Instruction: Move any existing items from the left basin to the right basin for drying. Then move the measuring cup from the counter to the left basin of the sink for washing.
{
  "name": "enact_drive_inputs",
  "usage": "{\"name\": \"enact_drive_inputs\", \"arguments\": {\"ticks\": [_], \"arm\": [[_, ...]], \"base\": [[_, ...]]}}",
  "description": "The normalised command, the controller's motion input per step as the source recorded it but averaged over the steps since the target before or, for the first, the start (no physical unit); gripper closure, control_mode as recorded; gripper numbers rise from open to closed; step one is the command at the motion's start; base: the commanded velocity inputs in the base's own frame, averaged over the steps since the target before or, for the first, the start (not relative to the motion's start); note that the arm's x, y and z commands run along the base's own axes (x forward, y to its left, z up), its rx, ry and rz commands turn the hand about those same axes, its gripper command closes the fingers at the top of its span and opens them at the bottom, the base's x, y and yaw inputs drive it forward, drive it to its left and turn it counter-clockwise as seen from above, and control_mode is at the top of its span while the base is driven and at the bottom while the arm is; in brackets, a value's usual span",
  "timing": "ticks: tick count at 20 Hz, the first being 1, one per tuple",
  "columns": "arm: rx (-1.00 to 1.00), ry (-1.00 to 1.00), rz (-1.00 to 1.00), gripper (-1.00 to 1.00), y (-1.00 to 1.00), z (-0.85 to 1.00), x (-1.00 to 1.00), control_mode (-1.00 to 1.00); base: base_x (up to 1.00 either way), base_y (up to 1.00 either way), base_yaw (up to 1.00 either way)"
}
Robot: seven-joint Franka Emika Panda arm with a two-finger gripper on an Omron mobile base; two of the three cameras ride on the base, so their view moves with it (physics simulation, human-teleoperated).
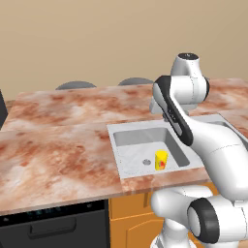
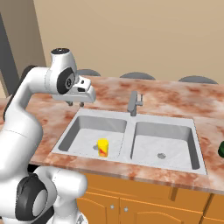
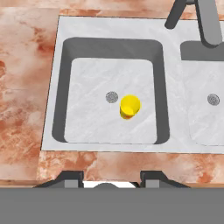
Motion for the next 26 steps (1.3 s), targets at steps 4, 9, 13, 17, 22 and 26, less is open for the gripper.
{"name": "enact_drive_inputs", "arguments": {"ticks": [4,9,13,17,22,26], "arm": [[0.00,0.00,0.00,-1.00,0.00,0.00,0.00,-1.00],[-0.02,0.00,0.00,-1.00,0.00,-0.05,0.00,-1.00],[-0.06,0.00,-0.02,-1.00,0.00,-0.11,0.00,-1.00],[-0.04,0.00,-0.02,-1.00,0.00,-0.11,0.00,-1.00],[0.00,0.00,0.00,-1.00,0.00,-0.02,0.00,-1.00],[0.00,0.00,0.00,-1.00,0.00,-0.15,0.00,-1.00]], "base": [[0.00,0.00,0.00],[0.00,0.00,0.00],[0.00,0.00,0.00],[0.00,0.00,0.00],[0.00,0.00,0.00],[0.00,0.00,0.00]]}}
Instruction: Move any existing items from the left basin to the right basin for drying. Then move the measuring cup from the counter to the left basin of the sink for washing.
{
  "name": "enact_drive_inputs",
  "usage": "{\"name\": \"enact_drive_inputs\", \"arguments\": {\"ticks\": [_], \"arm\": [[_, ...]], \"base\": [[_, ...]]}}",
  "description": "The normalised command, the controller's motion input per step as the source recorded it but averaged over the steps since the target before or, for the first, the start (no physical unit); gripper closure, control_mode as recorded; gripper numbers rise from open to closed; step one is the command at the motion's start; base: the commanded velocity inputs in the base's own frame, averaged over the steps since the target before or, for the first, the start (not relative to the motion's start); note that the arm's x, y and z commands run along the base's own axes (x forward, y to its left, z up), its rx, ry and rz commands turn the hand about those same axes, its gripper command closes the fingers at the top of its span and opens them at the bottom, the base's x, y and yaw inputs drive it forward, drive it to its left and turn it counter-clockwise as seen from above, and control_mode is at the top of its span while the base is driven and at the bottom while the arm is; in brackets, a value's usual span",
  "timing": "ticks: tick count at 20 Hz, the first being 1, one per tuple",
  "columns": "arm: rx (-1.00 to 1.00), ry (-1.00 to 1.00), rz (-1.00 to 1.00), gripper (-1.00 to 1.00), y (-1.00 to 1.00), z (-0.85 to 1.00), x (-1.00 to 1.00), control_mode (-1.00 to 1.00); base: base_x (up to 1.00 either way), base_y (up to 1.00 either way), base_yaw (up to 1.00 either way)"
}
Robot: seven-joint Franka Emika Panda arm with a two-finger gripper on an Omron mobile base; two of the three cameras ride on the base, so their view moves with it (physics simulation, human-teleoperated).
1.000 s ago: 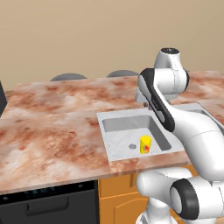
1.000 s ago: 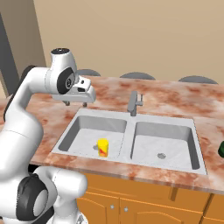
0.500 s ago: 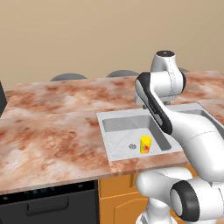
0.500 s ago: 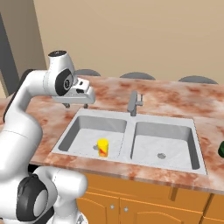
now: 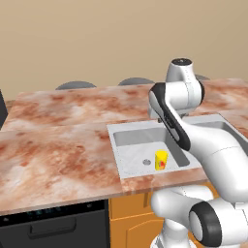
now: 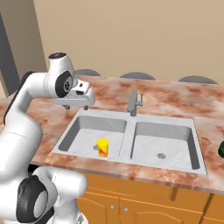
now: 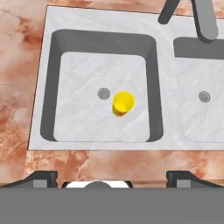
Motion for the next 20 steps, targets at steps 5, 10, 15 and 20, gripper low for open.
{"name": "enact_drive_inputs", "arguments": {"ticks": [5,10,15,20], "arm": [[0.00,0.00,0.00,-1.00,0.00,-0.35,0.04,-1.00],[0.00,0.00,0.00,-1.00,-0.07,-0.34,0.05,-1.00],[0.00,0.00,0.00,-1.00,-0.11,-0.25,0.05,-1.00],[0.00,0.00,0.00,-1.00,-0.12,-0.22,0.14,-1.00]], "base": [[0.00,0.00,0.00],[0.00,0.00,0.00],[0.00,0.00,0.00],[0.00,0.00,0.00]]}}
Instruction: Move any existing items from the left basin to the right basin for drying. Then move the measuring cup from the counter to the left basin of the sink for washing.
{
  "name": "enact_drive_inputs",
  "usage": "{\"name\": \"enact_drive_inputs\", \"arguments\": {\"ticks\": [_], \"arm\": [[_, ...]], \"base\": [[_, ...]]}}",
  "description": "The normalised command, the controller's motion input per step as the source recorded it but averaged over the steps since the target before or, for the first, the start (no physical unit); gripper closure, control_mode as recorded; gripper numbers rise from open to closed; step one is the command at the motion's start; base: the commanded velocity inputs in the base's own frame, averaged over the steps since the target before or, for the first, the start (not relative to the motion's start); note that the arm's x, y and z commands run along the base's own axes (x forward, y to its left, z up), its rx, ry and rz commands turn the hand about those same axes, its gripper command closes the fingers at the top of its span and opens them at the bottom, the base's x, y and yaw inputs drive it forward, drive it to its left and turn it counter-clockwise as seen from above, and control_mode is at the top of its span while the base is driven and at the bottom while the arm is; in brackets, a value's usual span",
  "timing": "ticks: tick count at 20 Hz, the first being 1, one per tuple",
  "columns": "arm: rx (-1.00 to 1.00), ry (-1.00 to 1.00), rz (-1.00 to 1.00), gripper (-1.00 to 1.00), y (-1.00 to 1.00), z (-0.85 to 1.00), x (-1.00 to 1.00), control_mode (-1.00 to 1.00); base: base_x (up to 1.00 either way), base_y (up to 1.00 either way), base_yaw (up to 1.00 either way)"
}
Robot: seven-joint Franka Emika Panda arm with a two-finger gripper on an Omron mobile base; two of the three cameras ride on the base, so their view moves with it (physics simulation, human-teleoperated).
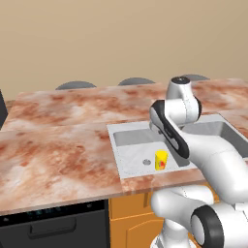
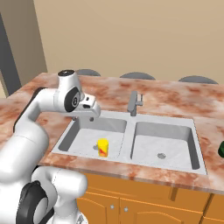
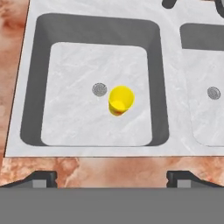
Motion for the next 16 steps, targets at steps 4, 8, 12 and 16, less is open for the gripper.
{"name": "enact_drive_inputs", "arguments": {"ticks": [4,8,12,16], "arm": [[0.00,0.00,0.00,-1.00,-0.14,-0.25,0.20,-1.00],[0.00,0.00,0.00,-1.00,-0.06,-0.29,0.32,-1.00],[0.00,0.00,0.00,-1.00,-0.06,-0.35,0.35,-1.00],[0.00,0.00,0.00,-1.00,-0.03,-0.32,0.31,-1.00]], "base": [[0.00,0.00,0.00],[0.00,0.00,0.00],[0.00,0.00,0.00],[0.00,0.00,0.00]]}}
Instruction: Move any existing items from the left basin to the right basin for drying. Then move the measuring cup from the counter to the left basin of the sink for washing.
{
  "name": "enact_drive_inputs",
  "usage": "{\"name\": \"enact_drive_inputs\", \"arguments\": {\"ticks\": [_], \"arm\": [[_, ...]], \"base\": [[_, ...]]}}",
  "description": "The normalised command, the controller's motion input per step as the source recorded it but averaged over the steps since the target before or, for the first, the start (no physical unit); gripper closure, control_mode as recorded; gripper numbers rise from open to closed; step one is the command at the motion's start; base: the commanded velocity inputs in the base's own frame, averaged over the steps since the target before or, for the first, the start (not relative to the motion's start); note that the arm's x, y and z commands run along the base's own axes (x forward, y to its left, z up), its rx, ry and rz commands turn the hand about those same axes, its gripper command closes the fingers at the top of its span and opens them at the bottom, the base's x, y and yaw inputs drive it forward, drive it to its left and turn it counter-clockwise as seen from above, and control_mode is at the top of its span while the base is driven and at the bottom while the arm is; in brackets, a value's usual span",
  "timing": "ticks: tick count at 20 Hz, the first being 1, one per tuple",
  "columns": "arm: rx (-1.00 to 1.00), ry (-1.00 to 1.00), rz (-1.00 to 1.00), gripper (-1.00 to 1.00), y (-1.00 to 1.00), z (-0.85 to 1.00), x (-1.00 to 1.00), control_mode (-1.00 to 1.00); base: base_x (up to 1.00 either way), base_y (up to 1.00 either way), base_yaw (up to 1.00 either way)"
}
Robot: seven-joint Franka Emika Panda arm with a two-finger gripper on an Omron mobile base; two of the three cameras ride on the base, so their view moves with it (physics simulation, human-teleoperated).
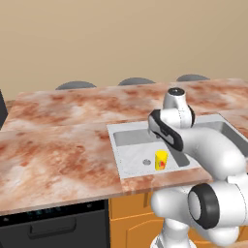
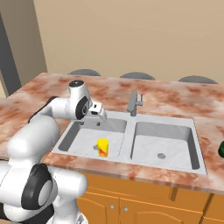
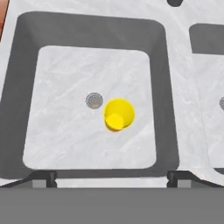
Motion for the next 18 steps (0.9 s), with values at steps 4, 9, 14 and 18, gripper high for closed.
{"name": "enact_drive_inputs", "arguments": {"ticks": [4,9,14,18], "arm": [[0.00,0.00,0.00,-1.00,-0.02,-0.30,0.28,-1.00],[0.00,0.01,0.00,-1.00,-0.01,-0.26,0.24,-1.00],[0.00,0.02,0.00,-1.00,-0.02,-0.22,0.07,-1.00],[0.00,0.02,0.00,-1.00,-0.01,-0.18,0.00,-1.00]], "base": [[0.00,0.00,0.00],[0.00,0.00,0.00],[0.00,0.00,0.00],[0.00,0.00,0.00]]}}
